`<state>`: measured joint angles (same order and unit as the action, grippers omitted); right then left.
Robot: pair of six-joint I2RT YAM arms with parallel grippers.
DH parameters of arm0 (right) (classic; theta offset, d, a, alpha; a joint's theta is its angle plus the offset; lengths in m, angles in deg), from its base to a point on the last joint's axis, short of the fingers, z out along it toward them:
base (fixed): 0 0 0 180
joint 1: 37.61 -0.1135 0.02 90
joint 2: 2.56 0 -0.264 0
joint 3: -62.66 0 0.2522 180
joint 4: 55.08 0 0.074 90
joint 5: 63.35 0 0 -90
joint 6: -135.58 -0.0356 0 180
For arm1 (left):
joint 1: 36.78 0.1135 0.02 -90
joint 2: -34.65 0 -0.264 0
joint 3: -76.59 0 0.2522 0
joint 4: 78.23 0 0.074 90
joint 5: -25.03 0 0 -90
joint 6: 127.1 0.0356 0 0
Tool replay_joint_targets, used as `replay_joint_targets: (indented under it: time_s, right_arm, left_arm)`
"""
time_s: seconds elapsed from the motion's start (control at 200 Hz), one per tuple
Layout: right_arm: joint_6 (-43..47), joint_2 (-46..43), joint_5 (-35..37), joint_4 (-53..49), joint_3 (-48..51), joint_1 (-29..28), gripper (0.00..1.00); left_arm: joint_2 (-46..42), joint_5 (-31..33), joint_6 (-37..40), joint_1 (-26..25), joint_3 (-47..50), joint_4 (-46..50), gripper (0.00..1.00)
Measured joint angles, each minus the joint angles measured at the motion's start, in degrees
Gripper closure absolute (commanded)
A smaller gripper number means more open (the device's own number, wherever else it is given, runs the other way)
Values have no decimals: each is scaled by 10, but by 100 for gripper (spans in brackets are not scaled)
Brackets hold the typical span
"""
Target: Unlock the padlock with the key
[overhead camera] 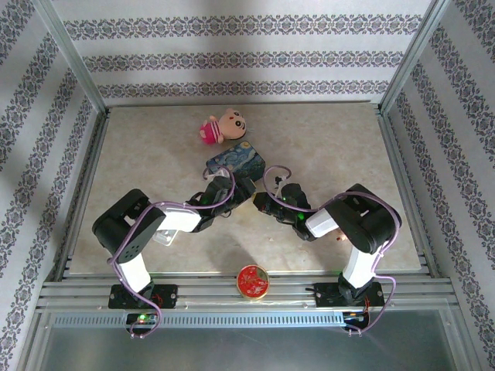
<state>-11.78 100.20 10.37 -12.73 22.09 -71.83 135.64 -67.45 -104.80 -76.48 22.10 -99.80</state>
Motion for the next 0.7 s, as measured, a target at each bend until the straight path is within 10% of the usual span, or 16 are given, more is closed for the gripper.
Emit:
replay_joint_targets:
  time_s: [0.385,0.7]
  right_arm:
    - [-22,12,-12,33,0,0,100]
    - [-30,26,-14,49,-1,0,100]
  left_arm:
    - [42,7,-2,0,0,-52,33]
    - [55,10,-5,0,-1,-80,59]
